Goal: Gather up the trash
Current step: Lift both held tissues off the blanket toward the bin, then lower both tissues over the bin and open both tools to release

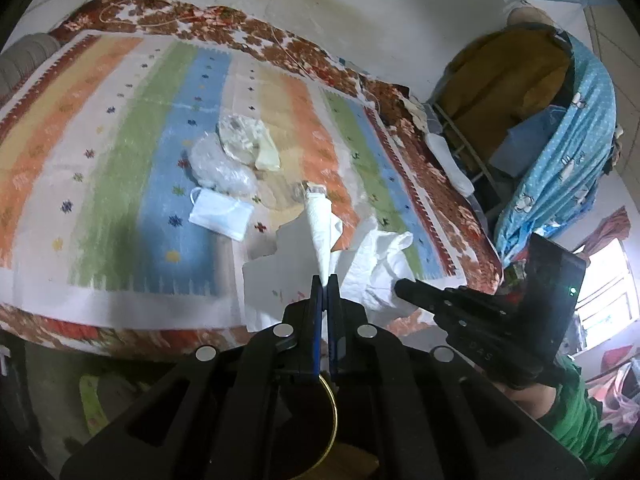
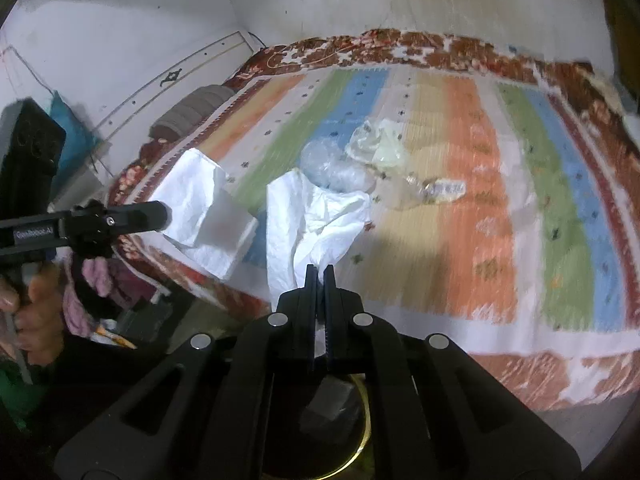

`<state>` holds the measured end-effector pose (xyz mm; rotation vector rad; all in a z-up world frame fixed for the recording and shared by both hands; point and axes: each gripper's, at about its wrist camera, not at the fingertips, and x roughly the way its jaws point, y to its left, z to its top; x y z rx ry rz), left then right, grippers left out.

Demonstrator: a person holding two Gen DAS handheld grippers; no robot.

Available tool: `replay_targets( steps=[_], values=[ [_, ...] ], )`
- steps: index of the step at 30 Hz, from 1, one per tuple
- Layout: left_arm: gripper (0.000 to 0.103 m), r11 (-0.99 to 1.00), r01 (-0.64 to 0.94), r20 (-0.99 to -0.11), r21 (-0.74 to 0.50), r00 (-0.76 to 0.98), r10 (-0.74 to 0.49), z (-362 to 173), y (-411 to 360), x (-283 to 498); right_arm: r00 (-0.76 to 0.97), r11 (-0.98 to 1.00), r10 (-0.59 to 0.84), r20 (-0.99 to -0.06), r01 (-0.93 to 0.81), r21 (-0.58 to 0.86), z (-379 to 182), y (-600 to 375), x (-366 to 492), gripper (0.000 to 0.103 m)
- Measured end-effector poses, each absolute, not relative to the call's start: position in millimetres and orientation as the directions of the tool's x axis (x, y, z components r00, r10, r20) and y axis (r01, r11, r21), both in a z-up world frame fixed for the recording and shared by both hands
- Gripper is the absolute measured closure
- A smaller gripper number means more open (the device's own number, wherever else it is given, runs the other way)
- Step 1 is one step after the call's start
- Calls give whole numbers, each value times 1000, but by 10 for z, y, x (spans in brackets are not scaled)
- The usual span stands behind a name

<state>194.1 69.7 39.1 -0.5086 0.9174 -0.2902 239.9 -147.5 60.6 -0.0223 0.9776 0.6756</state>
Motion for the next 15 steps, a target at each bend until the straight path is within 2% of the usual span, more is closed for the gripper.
replay_targets(
  steps=[2,8,12,15],
  values=[
    [102,839,33,-671,-543,583,-458,405,661,1878,336,792,532,-777,-523,316,539,-1493,2360,100],
    [102,830,27,-676,-557,565,-473,366,583,1761,325,787,522,-788,-540,299,499,-1449,2208,100],
    [102,783,0,-674,-623,507,-537,207,570,1701,312,788,521,-794,-533,307,468,-1481,2145,100],
    [102,788,-36,-701,-615,483,-525,94,560,1663,286,791,493,-822,-541,286,362,-1464,2058,100]
  ],
)
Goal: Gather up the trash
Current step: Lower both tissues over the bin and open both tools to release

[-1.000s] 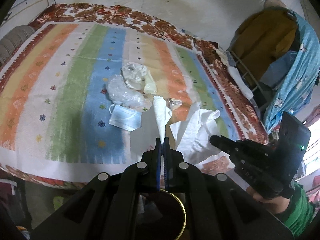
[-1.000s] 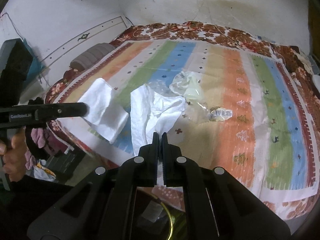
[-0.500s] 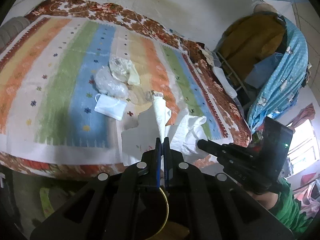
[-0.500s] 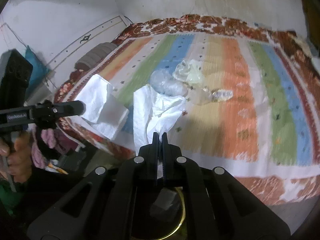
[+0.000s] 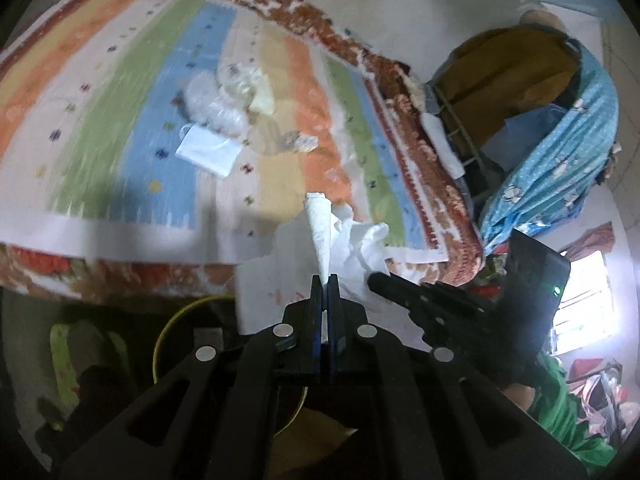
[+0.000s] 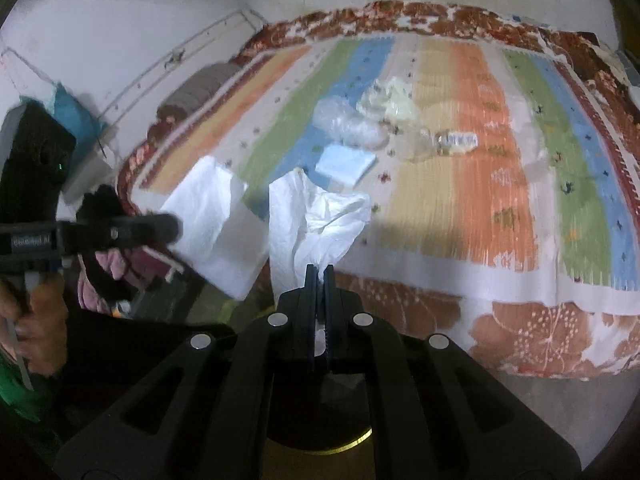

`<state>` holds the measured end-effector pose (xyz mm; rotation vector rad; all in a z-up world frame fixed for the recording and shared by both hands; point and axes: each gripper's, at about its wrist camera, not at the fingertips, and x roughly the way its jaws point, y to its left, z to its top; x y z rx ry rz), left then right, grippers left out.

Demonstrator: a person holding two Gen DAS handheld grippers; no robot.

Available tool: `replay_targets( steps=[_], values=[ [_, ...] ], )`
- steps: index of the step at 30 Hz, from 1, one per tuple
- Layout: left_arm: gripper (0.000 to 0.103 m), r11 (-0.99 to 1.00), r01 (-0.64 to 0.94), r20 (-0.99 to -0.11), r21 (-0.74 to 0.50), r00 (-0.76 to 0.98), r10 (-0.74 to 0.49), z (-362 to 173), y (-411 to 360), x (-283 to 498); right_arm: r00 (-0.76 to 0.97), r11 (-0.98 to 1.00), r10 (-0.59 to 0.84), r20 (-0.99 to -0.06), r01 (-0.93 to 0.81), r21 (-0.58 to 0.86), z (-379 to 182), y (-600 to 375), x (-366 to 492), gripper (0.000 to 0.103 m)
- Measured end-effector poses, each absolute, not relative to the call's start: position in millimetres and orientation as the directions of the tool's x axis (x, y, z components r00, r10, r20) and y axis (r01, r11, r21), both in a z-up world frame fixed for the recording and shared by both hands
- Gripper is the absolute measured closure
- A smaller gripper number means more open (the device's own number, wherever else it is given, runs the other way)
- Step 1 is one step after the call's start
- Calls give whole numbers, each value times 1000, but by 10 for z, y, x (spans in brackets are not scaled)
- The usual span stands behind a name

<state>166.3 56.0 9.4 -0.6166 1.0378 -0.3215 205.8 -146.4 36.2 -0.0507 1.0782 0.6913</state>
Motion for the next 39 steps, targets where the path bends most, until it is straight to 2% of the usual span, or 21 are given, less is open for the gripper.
replay_targets(
  steps=[4,10,21,33,34,37,39],
  values=[
    [102,802,-62,-740,-594,435,-514,-43,503,1633,229,776,440,-868,-583,239,170,-1347,1917,100],
    [102,807,-159,-794,-569,360,-489,-324,454,1571,191,769,418,-888,-595,234,68,-1314,1869,100],
    [102,821,-236,-846,-520,278,-455,-611,383,1581,49,768,366,-929,-580,272,-288,-1221,1840,100],
    [100,822,-293,-870,-488,242,-429,-751,404,1602,-24,796,333,-943,-528,295,-522,-1178,1891,97],
    [96,825,-300,-875,-480,229,-426,-775,398,1604,-37,800,329,-944,-520,299,-551,-1175,1893,96],
    [92,827,-313,-883,-467,220,-415,-803,411,1606,-57,815,318,-946,-494,304,-611,-1191,1911,72],
    [91,834,-312,-887,-456,240,-395,-763,434,1598,-54,820,321,-945,-483,306,-617,-1205,1921,71]
  ],
)
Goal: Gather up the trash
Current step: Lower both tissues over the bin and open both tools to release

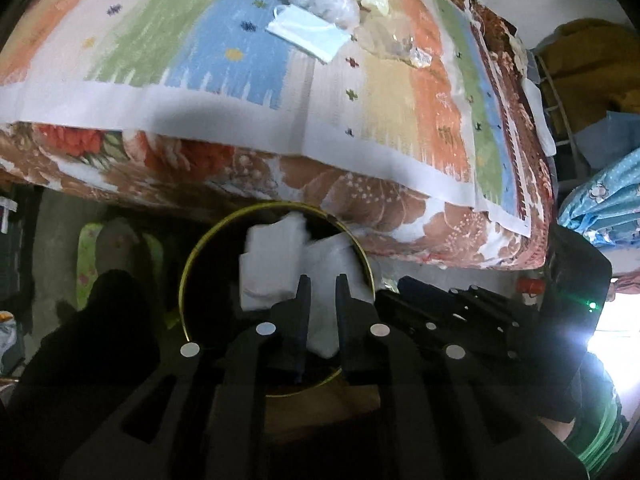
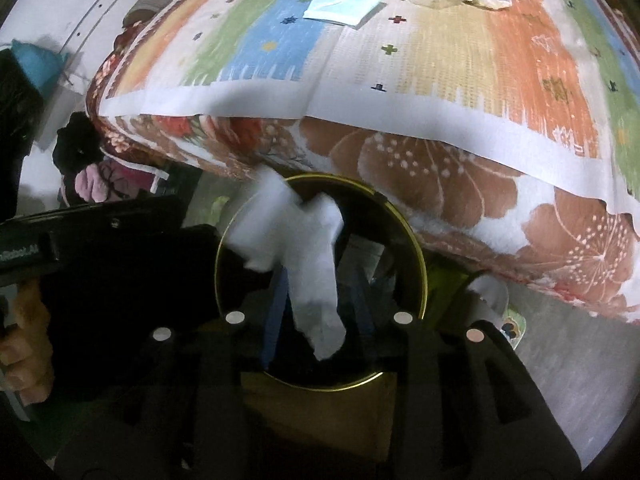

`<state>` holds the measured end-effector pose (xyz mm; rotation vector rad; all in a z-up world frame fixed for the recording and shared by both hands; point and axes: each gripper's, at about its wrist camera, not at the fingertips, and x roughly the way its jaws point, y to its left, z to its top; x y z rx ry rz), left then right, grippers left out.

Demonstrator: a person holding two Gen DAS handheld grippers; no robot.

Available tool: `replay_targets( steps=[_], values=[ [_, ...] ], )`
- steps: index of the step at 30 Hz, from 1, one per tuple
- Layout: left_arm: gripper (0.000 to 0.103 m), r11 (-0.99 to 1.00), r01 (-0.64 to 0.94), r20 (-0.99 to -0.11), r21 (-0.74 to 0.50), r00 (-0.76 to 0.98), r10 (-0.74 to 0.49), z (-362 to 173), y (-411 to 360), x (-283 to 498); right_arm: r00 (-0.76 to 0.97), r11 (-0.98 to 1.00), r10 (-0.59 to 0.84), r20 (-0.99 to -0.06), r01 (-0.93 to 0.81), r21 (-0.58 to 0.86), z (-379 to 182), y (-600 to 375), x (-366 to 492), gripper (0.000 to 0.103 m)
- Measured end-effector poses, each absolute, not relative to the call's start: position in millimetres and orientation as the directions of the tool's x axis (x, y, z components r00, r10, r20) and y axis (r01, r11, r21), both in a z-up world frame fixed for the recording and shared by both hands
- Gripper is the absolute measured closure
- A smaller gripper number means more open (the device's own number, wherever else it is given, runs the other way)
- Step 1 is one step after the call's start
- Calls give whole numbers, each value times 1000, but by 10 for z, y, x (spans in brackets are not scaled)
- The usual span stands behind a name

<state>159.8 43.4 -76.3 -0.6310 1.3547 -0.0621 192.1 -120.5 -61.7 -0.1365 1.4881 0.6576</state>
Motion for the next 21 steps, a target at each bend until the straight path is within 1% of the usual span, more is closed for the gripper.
replay_targets(
  steps=[6,9,12,15,17,18,21],
  values=[
    [86,843,-310,-888,-440,294,-355,-635,510,1613,-15,825,347,-938,-470,313,-528,-1228,1954,71],
    [84,846,-315,-889,-430,310,-336,-599,538,1628,16,830,352,-936,-467,305,-468,-1248,1990,65],
    [82,848,-321,-893,-421,309,-327,-596,568,1640,43,828,344,-938,-486,281,-426,-1228,1990,64],
    [75,849,-329,-896,-413,314,-314,-574,617,1665,68,827,351,-934,-489,276,-367,-1229,2014,62],
    [69,848,-336,-896,-410,324,-305,-543,674,1705,106,833,364,-925,-482,273,-282,-1258,2067,53],
    [65,847,-338,-895,-410,329,-302,-532,696,1724,126,836,369,-921,-478,269,-241,-1271,2097,51],
    [61,848,-348,-895,-399,348,-278,-492,759,1778,179,833,382,-907,-491,254,-112,-1285,2182,50]
  ],
)
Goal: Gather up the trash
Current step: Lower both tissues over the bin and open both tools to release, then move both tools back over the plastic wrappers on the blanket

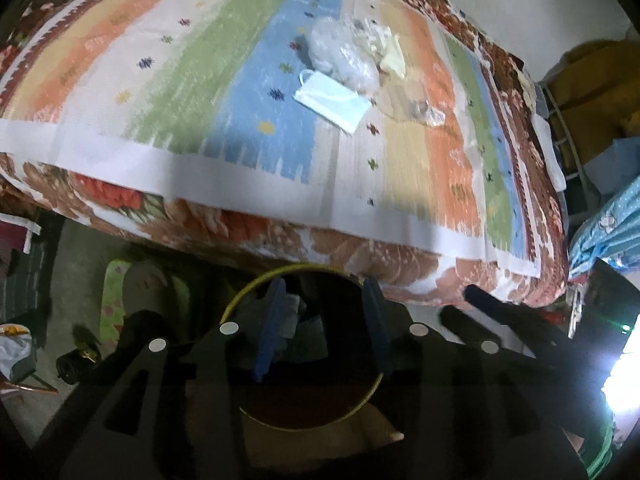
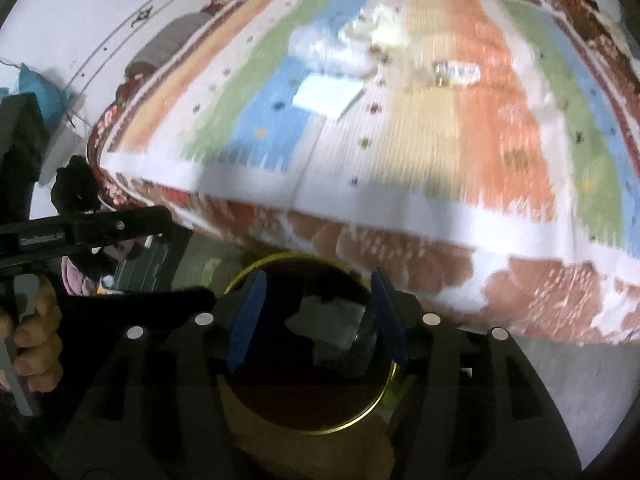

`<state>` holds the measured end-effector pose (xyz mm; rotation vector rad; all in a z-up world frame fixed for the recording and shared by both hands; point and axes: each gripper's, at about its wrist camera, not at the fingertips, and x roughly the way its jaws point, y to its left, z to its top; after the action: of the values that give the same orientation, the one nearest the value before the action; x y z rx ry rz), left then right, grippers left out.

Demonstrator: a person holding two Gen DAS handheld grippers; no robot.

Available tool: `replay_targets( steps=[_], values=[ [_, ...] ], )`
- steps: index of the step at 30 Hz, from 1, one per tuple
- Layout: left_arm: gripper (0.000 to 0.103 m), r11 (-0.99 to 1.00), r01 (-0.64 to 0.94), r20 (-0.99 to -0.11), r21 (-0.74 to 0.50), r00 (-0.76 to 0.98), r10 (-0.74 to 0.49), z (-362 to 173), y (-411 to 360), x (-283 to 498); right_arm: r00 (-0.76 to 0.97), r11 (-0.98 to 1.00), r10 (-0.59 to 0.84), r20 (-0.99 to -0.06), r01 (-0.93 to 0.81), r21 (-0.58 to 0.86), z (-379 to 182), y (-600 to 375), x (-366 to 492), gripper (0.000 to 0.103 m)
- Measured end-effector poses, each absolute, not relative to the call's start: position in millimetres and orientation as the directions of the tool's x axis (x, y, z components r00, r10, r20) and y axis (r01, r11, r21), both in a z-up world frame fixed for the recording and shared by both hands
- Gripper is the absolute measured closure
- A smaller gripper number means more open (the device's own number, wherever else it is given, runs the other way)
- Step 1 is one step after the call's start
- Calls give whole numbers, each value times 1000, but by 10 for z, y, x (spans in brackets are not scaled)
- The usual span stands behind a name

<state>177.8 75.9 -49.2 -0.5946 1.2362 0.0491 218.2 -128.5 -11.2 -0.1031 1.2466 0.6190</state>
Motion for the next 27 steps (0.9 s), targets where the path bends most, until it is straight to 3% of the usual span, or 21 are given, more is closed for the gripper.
replay_targets(
  steps=[8,14,15,18,27],
  values=[
    [50,867,-339,-884,-366,418,-210,-329,805,1911,256,843,395,-882,-484,237,37,-1317,2381,33],
    [18,882,-310,-847,-356,506,-164,-124,839,2022,327,851,398,-857,-481,212,132,-1319,2552,21],
    [7,878,-315,-842,-361,515,-161,-119,864,2050,338,850,397,-853,-487,202,146,-1305,2569,19],
    [5,869,-336,-848,-364,506,-159,-127,889,2155,361,848,400,-842,-494,191,173,-1280,2627,11],
    [5,875,-356,-830,-327,550,-87,-62,1002,2417,431,857,398,-810,-489,161,197,-1218,2887,8]
  ],
)
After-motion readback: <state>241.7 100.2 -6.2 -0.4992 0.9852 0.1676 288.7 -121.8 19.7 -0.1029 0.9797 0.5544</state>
